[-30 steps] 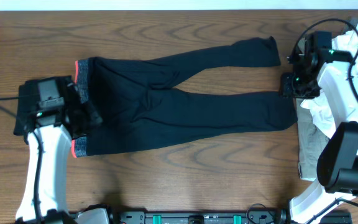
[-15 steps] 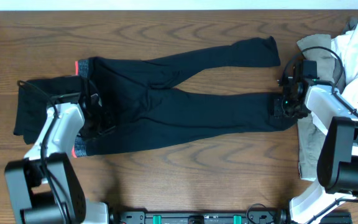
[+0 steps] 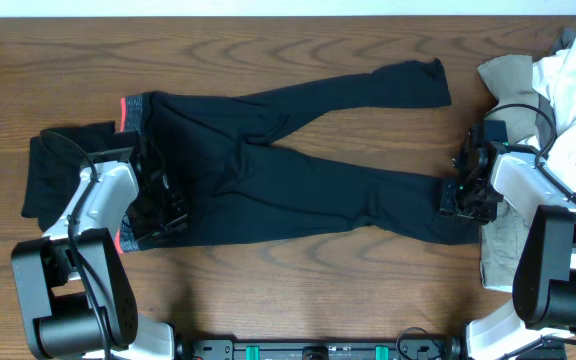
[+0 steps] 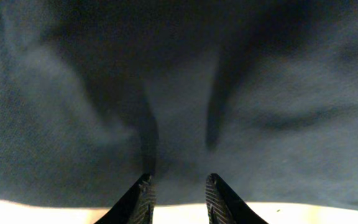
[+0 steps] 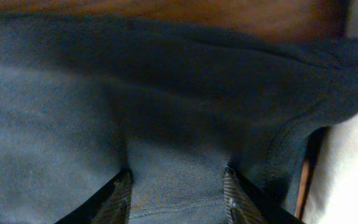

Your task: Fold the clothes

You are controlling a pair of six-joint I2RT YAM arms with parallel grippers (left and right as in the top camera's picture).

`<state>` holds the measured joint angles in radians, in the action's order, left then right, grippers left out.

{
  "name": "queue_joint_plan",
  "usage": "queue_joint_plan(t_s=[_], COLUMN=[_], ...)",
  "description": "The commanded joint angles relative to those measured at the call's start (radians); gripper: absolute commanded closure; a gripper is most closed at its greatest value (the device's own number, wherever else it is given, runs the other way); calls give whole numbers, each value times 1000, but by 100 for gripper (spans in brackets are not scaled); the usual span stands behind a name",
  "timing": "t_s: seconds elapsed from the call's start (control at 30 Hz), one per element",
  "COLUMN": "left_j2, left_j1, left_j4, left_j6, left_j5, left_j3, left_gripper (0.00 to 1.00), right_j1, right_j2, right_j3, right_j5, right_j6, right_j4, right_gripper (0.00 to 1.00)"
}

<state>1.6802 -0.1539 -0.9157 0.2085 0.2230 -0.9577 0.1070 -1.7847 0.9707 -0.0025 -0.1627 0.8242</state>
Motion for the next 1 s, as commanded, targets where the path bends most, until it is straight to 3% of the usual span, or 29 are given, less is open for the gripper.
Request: queue_joint_plan(t_s=[0.0, 0.47, 0.67, 0.97], left_j2=[3, 3, 3, -126], left_j1=[3, 2, 2, 2], left_j4=[-27, -97, -121, -106], left_j6=[-9, 25, 25, 25], left_j5=[-131, -166, -166, -164], left_j3=[5, 5, 5, -5], left_gripper=[70, 71, 86, 89], right_j1=[24, 157, 154, 154], right_j2=[-98, -98, -80, 196], right_j3=[-102, -102, -102, -73], right_j5=[83, 179, 144, -6], right_j6=[-115, -176, -129, -47], right_j4=[19, 59, 55, 53], right_gripper=[50, 50, 49, 45])
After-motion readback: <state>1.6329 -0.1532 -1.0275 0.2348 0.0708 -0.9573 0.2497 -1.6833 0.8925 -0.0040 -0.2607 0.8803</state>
